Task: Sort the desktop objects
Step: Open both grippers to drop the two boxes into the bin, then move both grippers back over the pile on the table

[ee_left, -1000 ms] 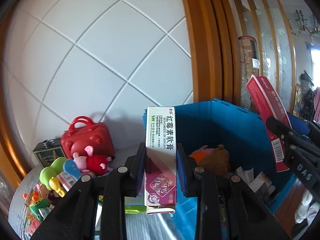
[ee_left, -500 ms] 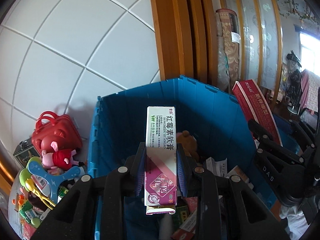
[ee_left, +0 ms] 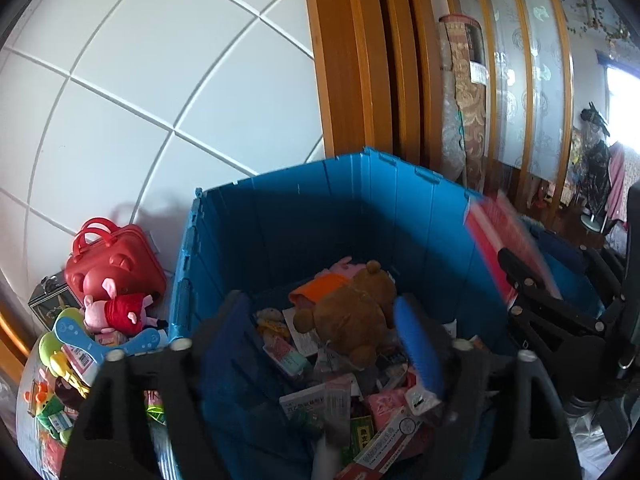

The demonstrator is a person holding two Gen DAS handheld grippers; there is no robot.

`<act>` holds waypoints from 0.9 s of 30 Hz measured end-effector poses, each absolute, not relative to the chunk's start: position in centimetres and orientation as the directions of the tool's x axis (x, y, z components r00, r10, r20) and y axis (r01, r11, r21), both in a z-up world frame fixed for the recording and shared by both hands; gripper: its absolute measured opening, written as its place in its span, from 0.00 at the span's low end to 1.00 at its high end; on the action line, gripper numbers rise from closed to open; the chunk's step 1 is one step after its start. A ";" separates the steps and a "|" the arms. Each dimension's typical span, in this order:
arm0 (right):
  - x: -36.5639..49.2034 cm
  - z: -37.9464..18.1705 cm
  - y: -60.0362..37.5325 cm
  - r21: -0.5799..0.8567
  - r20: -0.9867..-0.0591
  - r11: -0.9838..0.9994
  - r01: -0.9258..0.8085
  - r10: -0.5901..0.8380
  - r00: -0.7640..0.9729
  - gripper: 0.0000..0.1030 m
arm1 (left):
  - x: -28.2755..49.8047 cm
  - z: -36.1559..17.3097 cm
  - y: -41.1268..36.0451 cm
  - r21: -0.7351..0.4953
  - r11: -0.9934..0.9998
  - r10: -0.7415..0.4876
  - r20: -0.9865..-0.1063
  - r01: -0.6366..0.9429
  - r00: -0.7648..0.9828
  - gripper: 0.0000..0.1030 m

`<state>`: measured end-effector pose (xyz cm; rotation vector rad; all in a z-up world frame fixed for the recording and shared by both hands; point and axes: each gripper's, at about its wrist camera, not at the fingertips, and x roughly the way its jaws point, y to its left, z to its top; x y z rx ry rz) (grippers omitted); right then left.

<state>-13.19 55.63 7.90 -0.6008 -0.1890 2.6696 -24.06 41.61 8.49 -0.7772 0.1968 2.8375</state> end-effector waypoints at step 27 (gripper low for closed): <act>-10.4 10.5 46.9 -0.106 -0.322 -0.980 -0.165 0.191 -0.927 1.00 | -17.5 9.5 27.5 -0.038 -0.999 0.006 -0.344 0.007 -0.939 0.97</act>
